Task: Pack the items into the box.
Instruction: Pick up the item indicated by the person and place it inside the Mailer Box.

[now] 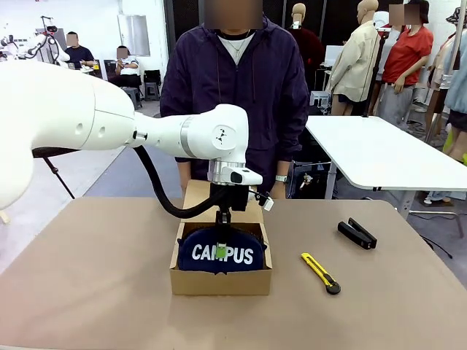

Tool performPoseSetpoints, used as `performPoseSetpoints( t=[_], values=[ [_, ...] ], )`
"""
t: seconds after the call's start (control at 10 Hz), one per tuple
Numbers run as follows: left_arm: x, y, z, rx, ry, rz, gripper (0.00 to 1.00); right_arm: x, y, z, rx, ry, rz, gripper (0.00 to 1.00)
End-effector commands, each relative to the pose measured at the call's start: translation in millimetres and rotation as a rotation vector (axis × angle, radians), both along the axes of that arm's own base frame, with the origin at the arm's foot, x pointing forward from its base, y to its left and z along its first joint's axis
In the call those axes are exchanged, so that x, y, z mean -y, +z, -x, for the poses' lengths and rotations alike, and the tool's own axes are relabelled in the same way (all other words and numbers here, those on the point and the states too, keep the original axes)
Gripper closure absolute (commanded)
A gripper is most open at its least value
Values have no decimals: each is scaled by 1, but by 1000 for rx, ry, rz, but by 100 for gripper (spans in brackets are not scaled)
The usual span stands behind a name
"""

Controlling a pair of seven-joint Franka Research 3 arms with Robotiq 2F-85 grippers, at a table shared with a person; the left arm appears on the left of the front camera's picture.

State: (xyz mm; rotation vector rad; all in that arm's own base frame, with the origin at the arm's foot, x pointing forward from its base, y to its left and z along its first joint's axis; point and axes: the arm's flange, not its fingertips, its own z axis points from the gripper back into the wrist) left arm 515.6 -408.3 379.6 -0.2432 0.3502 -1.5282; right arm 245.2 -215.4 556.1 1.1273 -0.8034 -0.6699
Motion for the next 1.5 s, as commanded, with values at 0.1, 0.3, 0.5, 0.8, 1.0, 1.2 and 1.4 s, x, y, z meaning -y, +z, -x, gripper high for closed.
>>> performPoseSetpoints(
  t=[0.1,0.3,0.5,0.8,1.0,1.2,1.4],
  values=[
    [-3,9,4,39,3,55,0,0,2,-4,41,-1,-4,0],
    [-6,13,3,78,17,88,0,0,2,-4,41,-1,-4,0],
    [-11,24,3,122,34,107,0,0,2,-4,41,-1,-4,0],
    [-30,50,7,146,85,170,0,0,2,-4,41,-1,-4,0],
    [-78,100,15,31,153,405,0,0,2,-4,41,-1,-4,0],
    [-158,155,15,132,689,723,0,0,2,-4,41,-1,-4,0],
    [-242,173,39,-16,935,940,0,0,2,-4,41,-1,-4,0]
  ],
)
